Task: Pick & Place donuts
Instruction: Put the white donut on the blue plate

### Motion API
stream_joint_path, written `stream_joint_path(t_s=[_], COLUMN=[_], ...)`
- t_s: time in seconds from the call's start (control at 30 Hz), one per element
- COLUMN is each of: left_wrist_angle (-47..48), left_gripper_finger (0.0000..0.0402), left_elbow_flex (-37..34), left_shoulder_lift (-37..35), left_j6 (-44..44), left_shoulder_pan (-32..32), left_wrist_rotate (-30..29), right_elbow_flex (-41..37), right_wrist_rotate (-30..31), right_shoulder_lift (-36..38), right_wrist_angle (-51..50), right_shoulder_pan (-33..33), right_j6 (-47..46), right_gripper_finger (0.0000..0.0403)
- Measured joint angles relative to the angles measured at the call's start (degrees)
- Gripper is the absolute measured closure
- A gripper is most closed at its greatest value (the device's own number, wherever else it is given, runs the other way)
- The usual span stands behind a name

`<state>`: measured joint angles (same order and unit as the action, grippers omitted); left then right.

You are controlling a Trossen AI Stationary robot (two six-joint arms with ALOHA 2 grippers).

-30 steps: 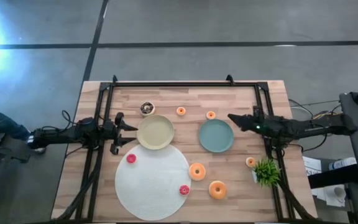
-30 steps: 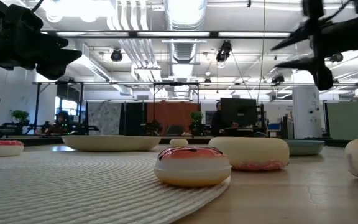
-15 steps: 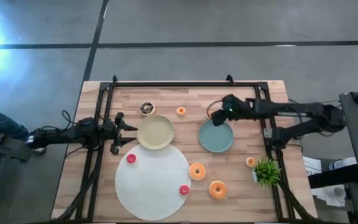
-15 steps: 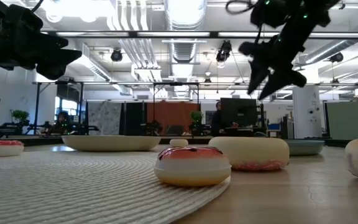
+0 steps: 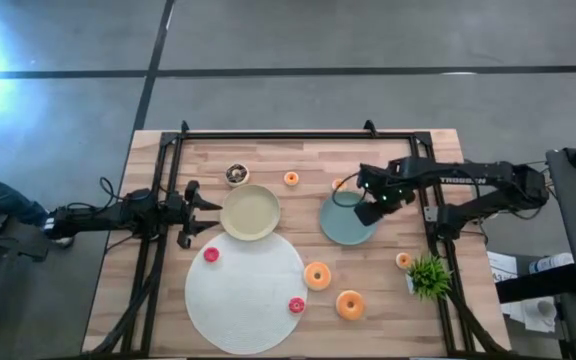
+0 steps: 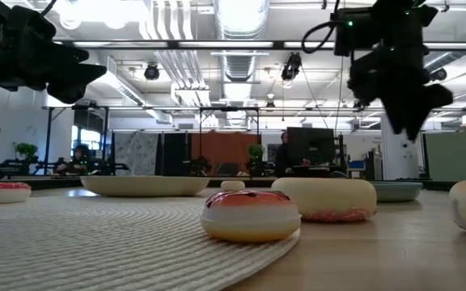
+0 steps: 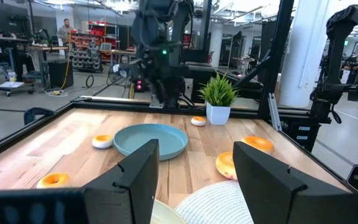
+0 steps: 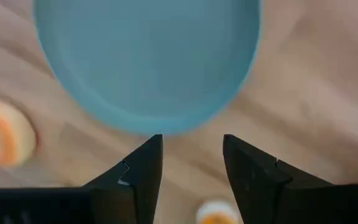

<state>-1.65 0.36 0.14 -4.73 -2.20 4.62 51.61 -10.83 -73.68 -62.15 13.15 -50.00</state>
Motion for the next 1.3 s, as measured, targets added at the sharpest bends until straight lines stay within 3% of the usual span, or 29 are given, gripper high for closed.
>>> stream_joint_path(t_s=[0.23, 0.53, 0.97, 1.3], left_wrist_angle=[0.0, 0.0, 0.0, 0.0], left_gripper_finger=[0.0221, 0.0221, 0.0221, 0.0221], left_elbow_flex=[0.0, 0.0, 0.0, 0.0], left_shoulder_lift=[0.0, 0.0, 0.0, 0.0], left_j6=[0.0, 0.0, 0.0, 0.0], left_shoulder_pan=[0.0, 0.0, 0.0, 0.0], left_wrist_rotate=[0.0, 0.0, 0.0, 0.0], right_elbow_flex=[-3.6, -6.2, -6.3, -6.3], right_wrist_rotate=[-2.5, -13.5, -15.4, -16.4], right_shoulder_lift=[0.1, -1.6, -13.0, -17.4], right_wrist_angle=[-7.2, -6.4, -3.6, 1.8], right_shoulder_pan=[-5.6, -10.2, -17.2, -22.6], right_j6=[-2.1, -5.7, -3.8, -8.7], right_gripper_finger=[0.0237, 0.0234, 0.0244, 0.0261])
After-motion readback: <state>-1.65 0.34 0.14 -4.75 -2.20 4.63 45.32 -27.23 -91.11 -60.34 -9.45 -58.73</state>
